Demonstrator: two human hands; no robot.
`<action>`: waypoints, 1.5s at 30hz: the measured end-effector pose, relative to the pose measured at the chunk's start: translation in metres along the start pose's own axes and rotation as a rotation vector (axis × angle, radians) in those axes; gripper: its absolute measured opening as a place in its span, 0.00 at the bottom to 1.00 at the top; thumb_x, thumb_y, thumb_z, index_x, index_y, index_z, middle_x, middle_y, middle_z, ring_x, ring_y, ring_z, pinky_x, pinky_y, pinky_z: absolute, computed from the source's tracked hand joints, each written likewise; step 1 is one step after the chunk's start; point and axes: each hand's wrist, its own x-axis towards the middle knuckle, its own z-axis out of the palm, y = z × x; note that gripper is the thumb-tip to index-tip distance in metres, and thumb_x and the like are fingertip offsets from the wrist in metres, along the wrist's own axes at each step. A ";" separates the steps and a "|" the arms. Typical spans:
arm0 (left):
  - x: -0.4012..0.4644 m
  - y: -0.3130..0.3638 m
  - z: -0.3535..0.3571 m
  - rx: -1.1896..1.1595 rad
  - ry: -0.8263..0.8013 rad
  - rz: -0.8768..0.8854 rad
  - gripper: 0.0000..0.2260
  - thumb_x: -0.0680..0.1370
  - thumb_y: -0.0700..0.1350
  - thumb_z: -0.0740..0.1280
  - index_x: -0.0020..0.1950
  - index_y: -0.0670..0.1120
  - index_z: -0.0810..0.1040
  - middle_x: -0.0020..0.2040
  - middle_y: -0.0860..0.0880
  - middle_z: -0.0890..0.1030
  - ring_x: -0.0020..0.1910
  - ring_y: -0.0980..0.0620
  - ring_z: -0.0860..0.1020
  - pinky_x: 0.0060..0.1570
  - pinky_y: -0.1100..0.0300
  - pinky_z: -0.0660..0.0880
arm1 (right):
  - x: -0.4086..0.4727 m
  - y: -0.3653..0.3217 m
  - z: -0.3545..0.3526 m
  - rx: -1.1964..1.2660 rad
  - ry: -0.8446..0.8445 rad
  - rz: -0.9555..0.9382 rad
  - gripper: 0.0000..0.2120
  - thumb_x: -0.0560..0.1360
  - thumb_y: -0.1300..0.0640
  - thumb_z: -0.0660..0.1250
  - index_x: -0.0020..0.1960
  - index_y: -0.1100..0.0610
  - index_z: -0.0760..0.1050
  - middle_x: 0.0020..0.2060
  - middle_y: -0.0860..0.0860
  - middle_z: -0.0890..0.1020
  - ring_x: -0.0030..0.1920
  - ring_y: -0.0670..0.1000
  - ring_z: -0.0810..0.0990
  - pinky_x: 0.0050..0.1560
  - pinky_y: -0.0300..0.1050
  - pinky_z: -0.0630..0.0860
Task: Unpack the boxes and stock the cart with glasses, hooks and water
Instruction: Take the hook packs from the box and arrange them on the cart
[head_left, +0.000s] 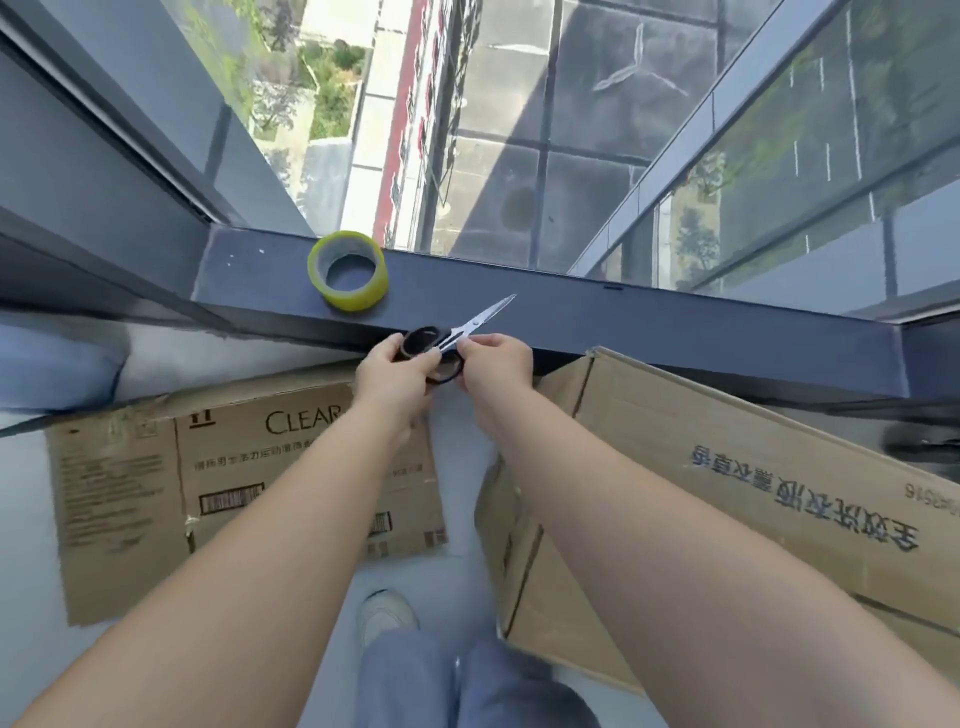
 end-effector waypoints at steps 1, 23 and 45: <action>0.021 -0.005 -0.001 0.011 0.007 0.002 0.20 0.78 0.38 0.65 0.70 0.45 0.68 0.58 0.48 0.78 0.44 0.53 0.77 0.36 0.62 0.73 | 0.016 0.005 0.012 0.059 0.018 0.024 0.12 0.75 0.64 0.66 0.35 0.55 0.71 0.34 0.52 0.76 0.37 0.52 0.75 0.44 0.47 0.75; 0.072 -0.069 0.015 0.550 -0.117 0.115 0.15 0.77 0.35 0.59 0.60 0.44 0.77 0.50 0.48 0.81 0.49 0.47 0.77 0.39 0.61 0.70 | 0.067 0.034 0.025 -0.044 0.119 -0.020 0.08 0.76 0.62 0.61 0.41 0.56 0.77 0.43 0.54 0.82 0.43 0.55 0.77 0.49 0.47 0.77; -0.179 -0.140 0.177 1.555 -0.291 0.418 0.21 0.76 0.43 0.60 0.70 0.45 0.65 0.71 0.47 0.63 0.71 0.47 0.59 0.68 0.52 0.57 | -0.088 0.111 -0.332 -1.149 -0.072 -0.354 0.15 0.77 0.58 0.58 0.63 0.59 0.71 0.59 0.54 0.70 0.63 0.55 0.66 0.63 0.48 0.63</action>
